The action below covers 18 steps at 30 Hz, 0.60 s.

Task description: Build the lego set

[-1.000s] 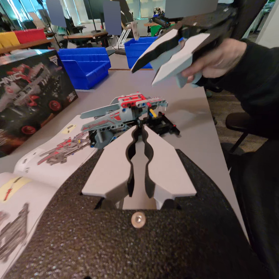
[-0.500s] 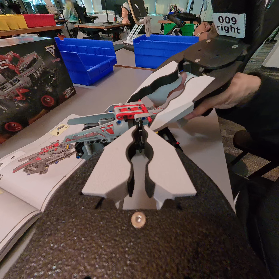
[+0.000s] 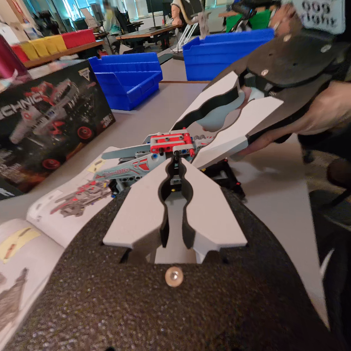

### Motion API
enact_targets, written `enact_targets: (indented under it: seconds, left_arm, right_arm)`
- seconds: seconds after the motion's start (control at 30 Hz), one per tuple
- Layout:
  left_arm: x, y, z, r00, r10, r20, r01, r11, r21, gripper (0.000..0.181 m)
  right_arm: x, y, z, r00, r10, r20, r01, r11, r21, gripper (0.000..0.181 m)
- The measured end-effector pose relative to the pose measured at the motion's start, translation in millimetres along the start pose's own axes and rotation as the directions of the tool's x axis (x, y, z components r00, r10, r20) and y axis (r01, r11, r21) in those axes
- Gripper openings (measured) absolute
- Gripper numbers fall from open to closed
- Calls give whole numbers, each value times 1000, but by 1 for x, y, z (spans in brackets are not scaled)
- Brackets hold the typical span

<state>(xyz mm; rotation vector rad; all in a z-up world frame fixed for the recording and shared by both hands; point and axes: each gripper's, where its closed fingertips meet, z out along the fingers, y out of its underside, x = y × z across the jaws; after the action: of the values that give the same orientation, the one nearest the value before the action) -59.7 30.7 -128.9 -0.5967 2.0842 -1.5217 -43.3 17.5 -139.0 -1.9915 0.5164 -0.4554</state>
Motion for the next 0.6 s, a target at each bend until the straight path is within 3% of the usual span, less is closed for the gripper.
enact_targets:
  seconds: [0.17, 0.27, 0.4, 0.6]
  left_arm:
    - [-5, -2, -2, 971, 215, 103, -210, 976, -57, 1]
    - [-6, -1, -2, 979, 187, 75, -184, 982, -50, 2]
    - [-7, -1, 0, 991, -109, -80, 109, 994, 0, 1]
    - [-6, 2, 2, 894, -388, -223, 399, 917, 5, 1]
  right_arm:
    - [2, 1, 1, 997, -66, -46, 64, 998, -28, 50]
    - [2, 2, 1, 995, -90, -51, 89, 995, -38, 49]
    - [-1, 2, 0, 996, -83, -17, 83, 996, -22, 55]
    - [0, 1, 3, 996, -88, -35, 87, 996, -18, 55]
